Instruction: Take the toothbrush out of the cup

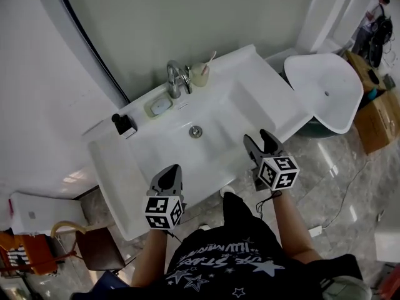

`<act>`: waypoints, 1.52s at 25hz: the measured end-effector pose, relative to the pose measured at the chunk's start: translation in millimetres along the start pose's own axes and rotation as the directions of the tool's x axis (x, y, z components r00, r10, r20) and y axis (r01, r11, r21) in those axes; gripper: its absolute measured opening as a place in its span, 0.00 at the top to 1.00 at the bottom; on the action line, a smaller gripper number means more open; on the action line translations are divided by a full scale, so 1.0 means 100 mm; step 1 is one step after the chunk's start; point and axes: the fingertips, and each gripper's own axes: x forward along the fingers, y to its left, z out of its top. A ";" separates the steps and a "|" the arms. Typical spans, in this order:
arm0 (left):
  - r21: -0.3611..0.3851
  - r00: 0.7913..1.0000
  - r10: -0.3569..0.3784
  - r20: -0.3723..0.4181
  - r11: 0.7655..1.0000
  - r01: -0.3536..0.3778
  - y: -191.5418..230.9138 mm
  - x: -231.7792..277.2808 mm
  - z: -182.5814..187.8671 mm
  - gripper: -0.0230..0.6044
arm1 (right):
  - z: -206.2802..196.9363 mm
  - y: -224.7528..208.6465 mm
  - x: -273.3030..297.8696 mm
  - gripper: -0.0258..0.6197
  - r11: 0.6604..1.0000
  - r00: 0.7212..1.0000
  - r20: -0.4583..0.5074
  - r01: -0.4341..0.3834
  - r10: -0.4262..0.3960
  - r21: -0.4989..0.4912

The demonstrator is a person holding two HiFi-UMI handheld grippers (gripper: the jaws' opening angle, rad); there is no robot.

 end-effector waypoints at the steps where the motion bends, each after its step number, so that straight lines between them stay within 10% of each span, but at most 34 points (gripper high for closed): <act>1: -0.009 1.000 0.017 0.003 1.000 -0.017 0.02 0.08 0.06 0.94 | 0.06 -0.04 0.13 0.54 1.000 1.000 -0.006 -0.020 0.020 -0.007; 23: -0.073 0.942 0.323 0.086 0.945 -0.318 0.57 1.15 1.03 0.94 | 1.10 -0.36 2.48 0.54 0.942 0.940 -0.058 -0.336 0.336 0.012; 38: -0.110 0.902 0.431 0.029 0.898 -0.426 0.98 1.36 1.03 0.94 | 0.94 -0.24 3.56 0.61 0.913 0.907 -0.125 -0.386 0.401 0.129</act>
